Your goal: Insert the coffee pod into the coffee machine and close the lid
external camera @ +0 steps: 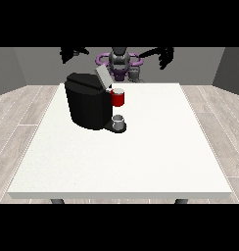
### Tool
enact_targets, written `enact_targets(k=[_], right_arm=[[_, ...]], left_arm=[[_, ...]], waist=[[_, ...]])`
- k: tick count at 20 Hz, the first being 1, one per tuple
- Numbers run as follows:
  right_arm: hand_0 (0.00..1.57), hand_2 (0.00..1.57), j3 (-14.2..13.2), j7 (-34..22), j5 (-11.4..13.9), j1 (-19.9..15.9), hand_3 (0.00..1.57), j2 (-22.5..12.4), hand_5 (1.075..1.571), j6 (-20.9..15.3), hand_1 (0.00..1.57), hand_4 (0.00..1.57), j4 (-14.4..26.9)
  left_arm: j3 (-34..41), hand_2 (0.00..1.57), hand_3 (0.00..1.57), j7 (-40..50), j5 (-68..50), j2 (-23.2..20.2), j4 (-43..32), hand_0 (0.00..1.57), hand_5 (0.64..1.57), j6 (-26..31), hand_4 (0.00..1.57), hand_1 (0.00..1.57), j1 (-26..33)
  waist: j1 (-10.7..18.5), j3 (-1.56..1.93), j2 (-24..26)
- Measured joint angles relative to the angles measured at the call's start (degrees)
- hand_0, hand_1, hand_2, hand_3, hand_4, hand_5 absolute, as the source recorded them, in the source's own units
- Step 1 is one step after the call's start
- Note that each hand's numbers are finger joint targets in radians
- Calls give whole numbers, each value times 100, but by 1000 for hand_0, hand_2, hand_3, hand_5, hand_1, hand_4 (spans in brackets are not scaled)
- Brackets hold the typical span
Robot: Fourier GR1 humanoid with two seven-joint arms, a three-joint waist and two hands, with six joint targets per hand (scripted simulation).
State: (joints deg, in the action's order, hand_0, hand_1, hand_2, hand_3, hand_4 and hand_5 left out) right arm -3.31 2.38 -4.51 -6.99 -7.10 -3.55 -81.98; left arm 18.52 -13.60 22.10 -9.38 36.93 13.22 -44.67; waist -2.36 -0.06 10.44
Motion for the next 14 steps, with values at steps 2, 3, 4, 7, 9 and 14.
enact_targets(k=[2,3,4,7,9,14], right_arm=[[0,0,-60,-112,-43,-108,0,-157,1571,106,0,0,-66],[0,0,-56,-89,-73,-93,0,-180,1571,179,0,0,-92],[0,0,-46,-143,-77,-171,0,-191,1571,193,0,0,-124],[0,0,15,-234,-77,-318,0,-241,1571,302,0,0,-194],[0,0,72,-407,-18,-449,0,-258,1571,293,0,0,-217],[0,0,130,-517,147,-714,0,-359,1571,355,0,161,-90]], left_arm=[[90,0,0,19,-183,181,43,0,1571,11,215,0,176],[128,0,0,23,-270,241,85,0,1571,22,90,0,259],[146,0,0,-10,-335,317,136,0,1571,0,0,0,339],[184,0,0,-63,-525,390,269,0,1571,131,0,0,595],[167,0,0,-26,-638,480,394,0,1571,209,0,0,766],[105,0,0,97,-991,678,832,0,1571,419,27,0,1092]], waist=[[161,2,144],[219,2,187],[279,3,175],[479,4,170],[616,4,213],[933,6,160]])
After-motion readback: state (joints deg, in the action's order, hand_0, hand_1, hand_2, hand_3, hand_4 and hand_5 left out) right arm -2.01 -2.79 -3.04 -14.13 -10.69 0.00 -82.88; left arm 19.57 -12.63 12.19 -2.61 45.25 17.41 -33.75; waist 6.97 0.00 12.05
